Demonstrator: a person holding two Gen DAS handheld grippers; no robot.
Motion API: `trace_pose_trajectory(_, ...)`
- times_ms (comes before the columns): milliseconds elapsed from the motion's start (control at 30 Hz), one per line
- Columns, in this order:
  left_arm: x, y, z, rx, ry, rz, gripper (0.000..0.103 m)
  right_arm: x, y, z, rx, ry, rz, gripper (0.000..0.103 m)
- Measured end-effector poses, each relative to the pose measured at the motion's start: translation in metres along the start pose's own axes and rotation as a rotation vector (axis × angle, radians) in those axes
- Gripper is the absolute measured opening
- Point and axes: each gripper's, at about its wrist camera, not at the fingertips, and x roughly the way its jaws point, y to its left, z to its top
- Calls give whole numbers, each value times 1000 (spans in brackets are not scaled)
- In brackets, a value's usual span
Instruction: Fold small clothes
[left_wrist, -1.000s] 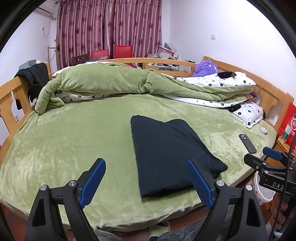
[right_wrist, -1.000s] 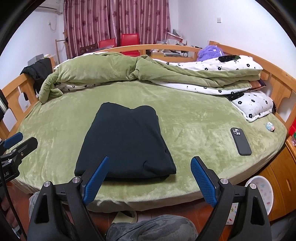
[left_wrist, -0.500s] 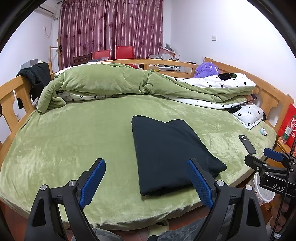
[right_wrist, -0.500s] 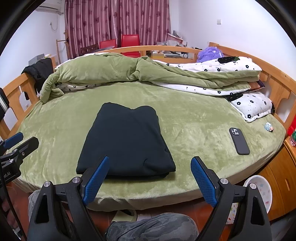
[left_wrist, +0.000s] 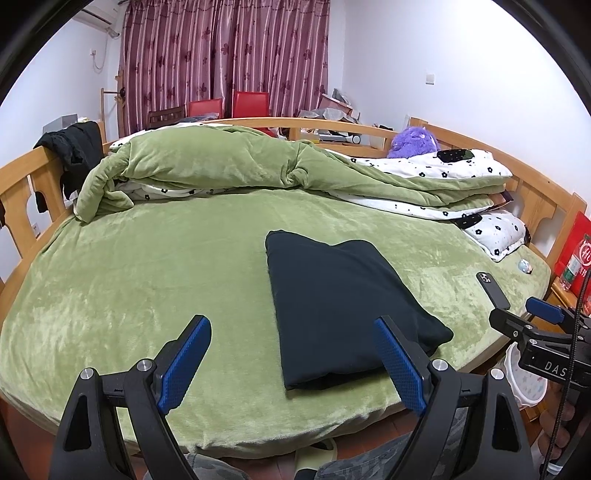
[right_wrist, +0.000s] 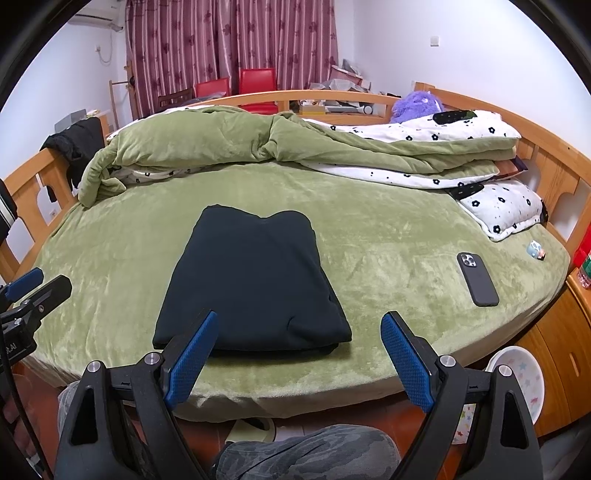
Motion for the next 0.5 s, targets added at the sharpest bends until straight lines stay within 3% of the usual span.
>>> trace_pose_trajectory(500,-3,4,4,-9,0,4,89,1,3,0,8,2,1,88)
